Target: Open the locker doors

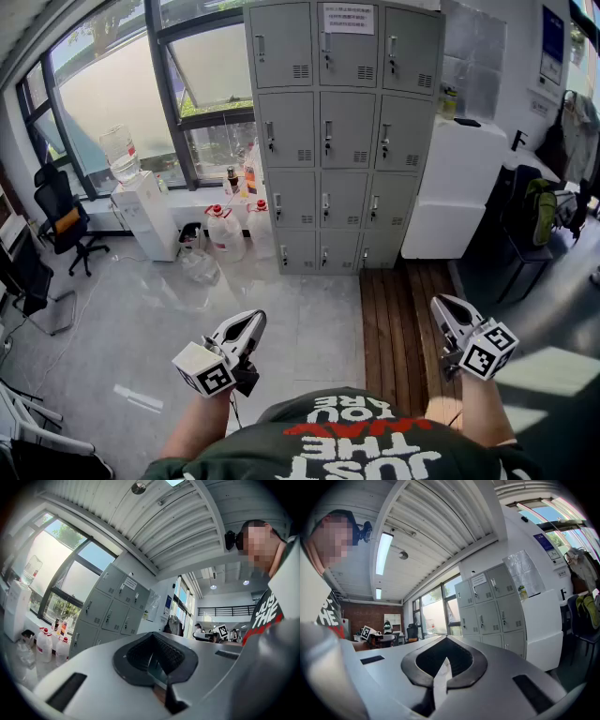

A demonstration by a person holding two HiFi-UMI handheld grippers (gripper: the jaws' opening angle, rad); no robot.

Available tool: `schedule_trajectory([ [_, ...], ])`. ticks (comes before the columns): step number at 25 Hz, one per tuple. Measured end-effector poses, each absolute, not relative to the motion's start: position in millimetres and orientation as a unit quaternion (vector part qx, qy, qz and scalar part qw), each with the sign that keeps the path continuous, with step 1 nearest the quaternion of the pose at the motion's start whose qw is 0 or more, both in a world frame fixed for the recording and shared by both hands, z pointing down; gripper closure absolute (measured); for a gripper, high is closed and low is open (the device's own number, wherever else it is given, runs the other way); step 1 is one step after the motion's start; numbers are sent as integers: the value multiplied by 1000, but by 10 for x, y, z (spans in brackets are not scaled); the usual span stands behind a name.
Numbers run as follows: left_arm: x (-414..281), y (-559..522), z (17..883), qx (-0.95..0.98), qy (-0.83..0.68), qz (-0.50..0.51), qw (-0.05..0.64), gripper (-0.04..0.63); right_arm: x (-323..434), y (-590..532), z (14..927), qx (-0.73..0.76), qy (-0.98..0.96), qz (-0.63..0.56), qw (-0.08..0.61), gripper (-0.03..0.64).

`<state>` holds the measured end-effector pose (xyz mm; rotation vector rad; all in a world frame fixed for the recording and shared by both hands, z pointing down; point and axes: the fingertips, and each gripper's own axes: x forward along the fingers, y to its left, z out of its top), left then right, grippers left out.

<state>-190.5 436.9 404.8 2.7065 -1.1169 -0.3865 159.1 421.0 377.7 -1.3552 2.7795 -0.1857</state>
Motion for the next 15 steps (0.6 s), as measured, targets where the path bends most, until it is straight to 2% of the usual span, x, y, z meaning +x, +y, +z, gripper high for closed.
schedule_trajectory([
  [11,-1554,4365,3955,913,-371,-132,109,594,1863,4221,3732,-432,900,-62,14,581],
  [15,-1342,4383,3918,911,-374,-132,112,594,2043,4251,3699,-423,902,-80,32,581],
])
